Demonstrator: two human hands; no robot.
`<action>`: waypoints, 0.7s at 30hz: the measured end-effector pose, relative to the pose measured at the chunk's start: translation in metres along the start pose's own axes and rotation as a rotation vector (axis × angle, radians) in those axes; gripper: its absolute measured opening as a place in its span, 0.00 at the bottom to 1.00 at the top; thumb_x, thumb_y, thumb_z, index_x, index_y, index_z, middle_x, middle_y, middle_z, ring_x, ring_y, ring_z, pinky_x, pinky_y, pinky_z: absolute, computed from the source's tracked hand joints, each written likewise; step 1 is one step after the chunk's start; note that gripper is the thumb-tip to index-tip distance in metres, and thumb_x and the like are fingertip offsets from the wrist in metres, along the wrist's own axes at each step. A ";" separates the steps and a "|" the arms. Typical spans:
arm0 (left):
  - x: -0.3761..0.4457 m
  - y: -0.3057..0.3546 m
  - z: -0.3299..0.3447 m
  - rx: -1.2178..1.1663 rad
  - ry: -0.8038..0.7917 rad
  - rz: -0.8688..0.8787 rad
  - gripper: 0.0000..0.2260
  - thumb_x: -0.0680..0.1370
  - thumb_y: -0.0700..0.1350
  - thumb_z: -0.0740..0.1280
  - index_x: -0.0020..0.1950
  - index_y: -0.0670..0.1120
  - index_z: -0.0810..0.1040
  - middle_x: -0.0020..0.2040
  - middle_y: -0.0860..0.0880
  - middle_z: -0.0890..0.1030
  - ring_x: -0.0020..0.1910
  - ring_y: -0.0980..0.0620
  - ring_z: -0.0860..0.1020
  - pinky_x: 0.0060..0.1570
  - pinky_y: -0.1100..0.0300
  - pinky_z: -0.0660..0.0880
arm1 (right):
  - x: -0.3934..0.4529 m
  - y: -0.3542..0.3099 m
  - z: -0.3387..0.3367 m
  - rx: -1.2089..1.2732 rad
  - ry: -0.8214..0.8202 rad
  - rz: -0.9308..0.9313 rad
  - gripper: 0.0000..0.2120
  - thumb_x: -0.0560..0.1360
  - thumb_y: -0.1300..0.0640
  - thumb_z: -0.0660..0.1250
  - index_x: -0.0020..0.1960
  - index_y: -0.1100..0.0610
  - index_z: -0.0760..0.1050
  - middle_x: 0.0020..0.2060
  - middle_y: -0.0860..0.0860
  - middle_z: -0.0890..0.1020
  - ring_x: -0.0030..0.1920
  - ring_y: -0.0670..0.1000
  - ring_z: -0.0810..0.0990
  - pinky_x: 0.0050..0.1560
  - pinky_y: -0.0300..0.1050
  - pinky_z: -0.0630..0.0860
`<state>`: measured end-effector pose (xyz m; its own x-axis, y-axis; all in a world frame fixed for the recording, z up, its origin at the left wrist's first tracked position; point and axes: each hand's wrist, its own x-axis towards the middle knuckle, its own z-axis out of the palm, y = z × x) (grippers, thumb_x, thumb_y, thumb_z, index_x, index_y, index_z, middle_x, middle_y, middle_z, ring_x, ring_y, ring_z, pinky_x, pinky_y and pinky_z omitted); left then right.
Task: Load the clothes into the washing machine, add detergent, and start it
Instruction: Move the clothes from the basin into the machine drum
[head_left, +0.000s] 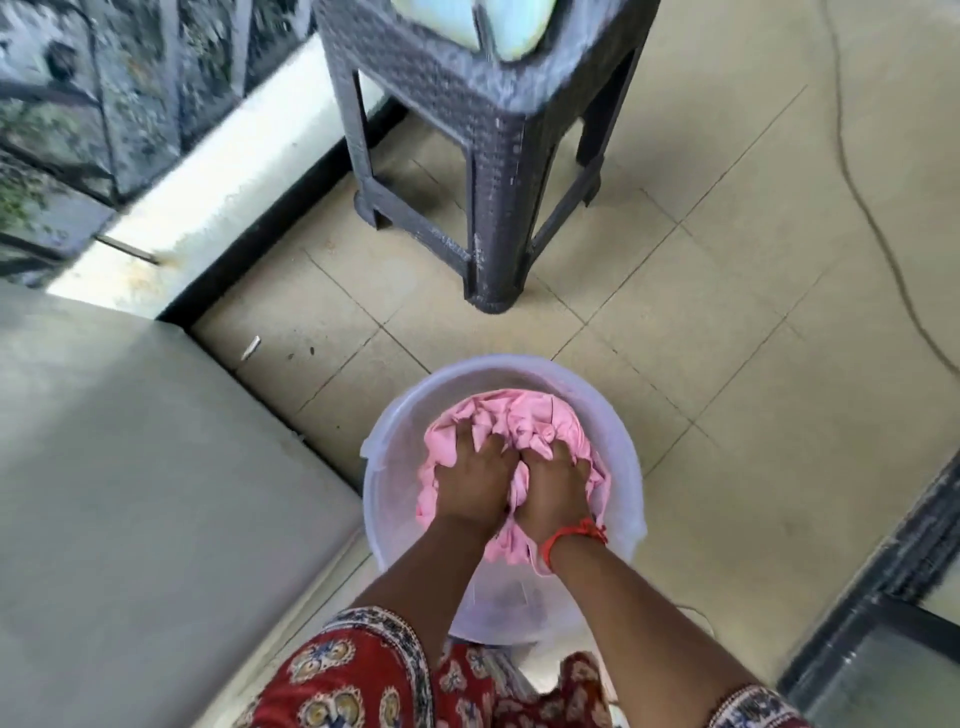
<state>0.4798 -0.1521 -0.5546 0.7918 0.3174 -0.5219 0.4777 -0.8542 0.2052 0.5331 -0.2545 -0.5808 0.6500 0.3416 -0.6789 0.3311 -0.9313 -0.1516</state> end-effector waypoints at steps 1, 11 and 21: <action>-0.012 0.004 -0.021 -0.015 0.006 0.003 0.26 0.51 0.45 0.80 0.48 0.54 0.83 0.50 0.50 0.82 0.56 0.32 0.78 0.20 0.52 0.74 | -0.016 -0.004 -0.018 -0.004 0.010 -0.006 0.30 0.61 0.51 0.63 0.64 0.42 0.69 0.65 0.49 0.73 0.64 0.61 0.69 0.61 0.53 0.67; -0.115 0.037 -0.226 0.012 0.173 -0.021 0.26 0.49 0.51 0.81 0.46 0.57 0.84 0.48 0.52 0.83 0.53 0.39 0.81 0.26 0.53 0.79 | -0.155 -0.062 -0.208 0.015 0.177 -0.113 0.26 0.64 0.48 0.59 0.62 0.42 0.72 0.64 0.45 0.74 0.66 0.55 0.70 0.67 0.52 0.64; -0.210 0.067 -0.391 -0.010 0.361 0.066 0.24 0.73 0.49 0.67 0.69 0.54 0.70 0.70 0.48 0.69 0.75 0.35 0.56 0.70 0.45 0.62 | -0.293 -0.108 -0.370 0.093 0.335 -0.191 0.23 0.72 0.53 0.60 0.66 0.42 0.71 0.70 0.52 0.66 0.67 0.63 0.65 0.69 0.54 0.66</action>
<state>0.4949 -0.1151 -0.1074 0.9037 0.3879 -0.1813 0.4230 -0.8743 0.2381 0.5595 -0.2071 -0.0997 0.7750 0.5181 -0.3619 0.4148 -0.8491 -0.3272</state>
